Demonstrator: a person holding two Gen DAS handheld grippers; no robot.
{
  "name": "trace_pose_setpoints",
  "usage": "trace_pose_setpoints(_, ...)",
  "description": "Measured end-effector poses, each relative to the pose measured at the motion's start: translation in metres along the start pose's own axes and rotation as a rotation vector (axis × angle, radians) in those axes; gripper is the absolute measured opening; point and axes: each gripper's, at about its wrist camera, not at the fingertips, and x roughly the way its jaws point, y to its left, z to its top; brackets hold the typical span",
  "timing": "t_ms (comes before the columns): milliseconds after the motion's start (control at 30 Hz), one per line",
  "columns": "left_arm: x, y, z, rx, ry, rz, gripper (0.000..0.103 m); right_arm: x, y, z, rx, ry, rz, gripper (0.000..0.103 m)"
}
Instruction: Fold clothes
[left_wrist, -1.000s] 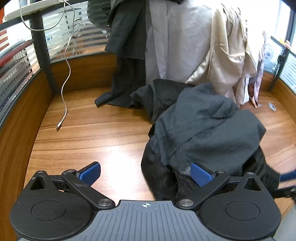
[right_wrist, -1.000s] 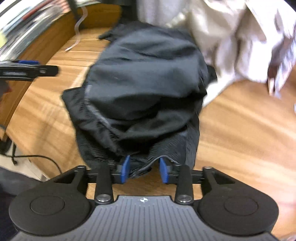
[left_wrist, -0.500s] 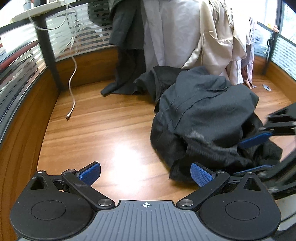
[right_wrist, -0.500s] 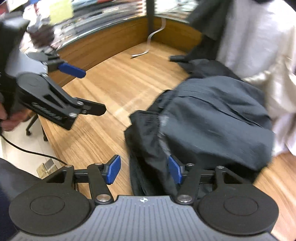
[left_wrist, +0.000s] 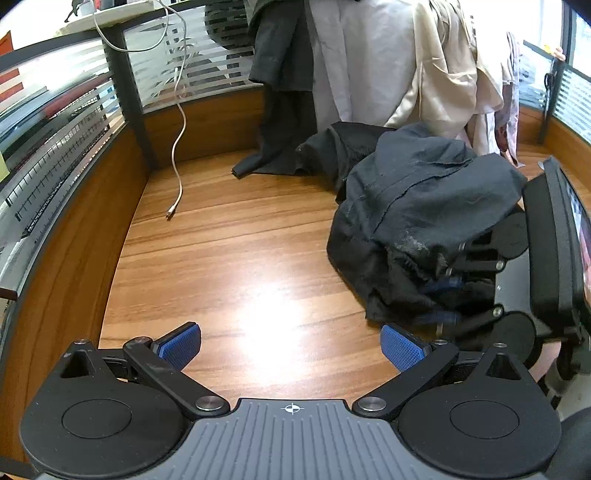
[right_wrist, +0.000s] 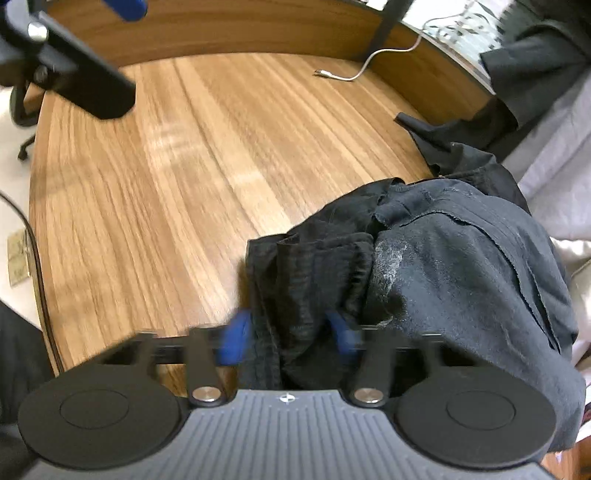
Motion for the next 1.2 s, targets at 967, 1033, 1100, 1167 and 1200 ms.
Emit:
trace_pose_setpoints(967, 0.097, -0.178, 0.088, 0.211, -0.024, -0.179, 0.098, -0.167, -0.282, -0.201, 0.975, -0.212, -0.123, 0.005)
trace_pose_setpoints(1033, 0.103, -0.189, 0.089, 0.224, -0.018, -0.209, 0.097, -0.157, -0.292, -0.216, 0.992, -0.189, -0.129, 0.005)
trace_pose_setpoints(1100, 0.11, -0.203, 0.087, 0.253, 0.004, -0.206, 0.093, -0.147, -0.302, -0.231, 1.008, -0.165, -0.129, 0.005)
trace_pose_setpoints(1167, 0.116, -0.216, 0.085, 0.281, 0.024, -0.194, 0.087, -0.133, -0.309, -0.241, 1.013, -0.141, -0.133, 0.006)
trace_pose_setpoints(1200, 0.118, -0.22, 0.083, 0.29, 0.03, -0.182, 0.085, -0.125, -0.313, -0.246, 1.01, -0.128, -0.135, 0.007)
